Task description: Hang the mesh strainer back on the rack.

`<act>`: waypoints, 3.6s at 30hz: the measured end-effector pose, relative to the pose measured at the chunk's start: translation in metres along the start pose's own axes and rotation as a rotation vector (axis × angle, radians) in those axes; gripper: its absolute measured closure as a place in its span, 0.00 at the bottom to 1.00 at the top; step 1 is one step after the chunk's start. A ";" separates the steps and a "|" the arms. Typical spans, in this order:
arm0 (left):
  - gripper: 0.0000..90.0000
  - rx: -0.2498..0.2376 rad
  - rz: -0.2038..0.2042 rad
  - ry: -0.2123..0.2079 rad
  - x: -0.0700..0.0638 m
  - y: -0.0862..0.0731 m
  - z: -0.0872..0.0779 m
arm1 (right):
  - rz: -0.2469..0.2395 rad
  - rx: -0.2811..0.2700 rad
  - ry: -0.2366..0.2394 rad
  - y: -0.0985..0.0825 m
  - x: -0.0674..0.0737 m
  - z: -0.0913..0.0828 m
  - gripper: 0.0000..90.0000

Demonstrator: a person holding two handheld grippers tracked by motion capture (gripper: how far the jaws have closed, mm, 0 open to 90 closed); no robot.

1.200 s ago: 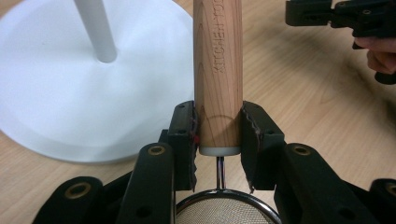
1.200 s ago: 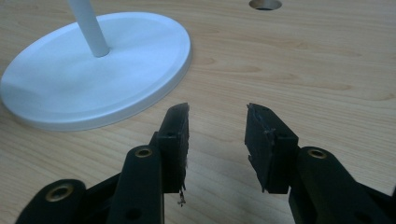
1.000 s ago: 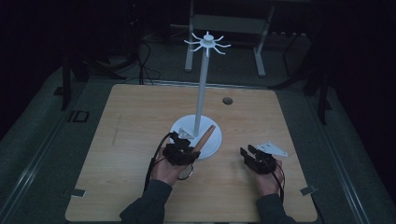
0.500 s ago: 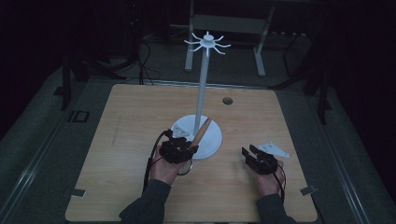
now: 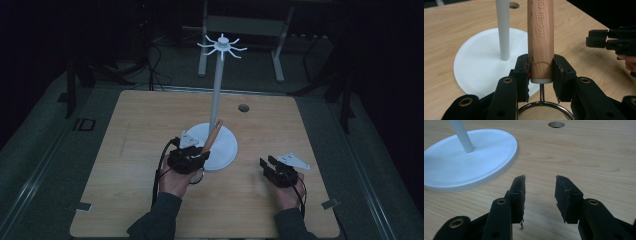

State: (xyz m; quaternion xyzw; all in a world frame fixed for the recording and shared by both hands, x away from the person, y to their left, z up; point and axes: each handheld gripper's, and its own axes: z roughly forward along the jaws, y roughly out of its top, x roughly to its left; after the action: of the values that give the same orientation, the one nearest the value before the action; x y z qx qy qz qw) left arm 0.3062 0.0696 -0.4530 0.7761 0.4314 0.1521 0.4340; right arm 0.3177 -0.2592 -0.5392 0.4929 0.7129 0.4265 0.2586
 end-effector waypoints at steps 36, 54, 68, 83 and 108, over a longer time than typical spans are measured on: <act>0.76 -0.149 0.003 0.004 0.000 0.011 -0.018 | 0.017 -0.004 -0.013 -0.001 -0.005 -0.001 0.66; 0.76 -0.207 -0.014 0.015 0.002 0.019 -0.028 | 0.019 0.001 -0.016 -0.002 -0.006 -0.001 0.66; 0.76 -0.246 -0.024 0.022 0.002 0.025 -0.034 | 0.024 0.005 -0.016 -0.003 -0.006 -0.001 0.66; 0.76 -0.288 -0.051 0.021 0.005 0.028 -0.040 | 0.023 0.009 -0.019 -0.004 -0.007 -0.001 0.66; 0.76 -0.339 -0.059 0.008 0.005 0.043 -0.053 | 0.027 0.006 -0.022 -0.004 -0.008 -0.001 0.66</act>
State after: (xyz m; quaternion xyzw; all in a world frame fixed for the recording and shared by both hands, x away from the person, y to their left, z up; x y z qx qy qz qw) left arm 0.3006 0.0915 -0.3884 0.6782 0.4239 0.2132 0.5611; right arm 0.3183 -0.2671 -0.5423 0.5078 0.7047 0.4222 0.2594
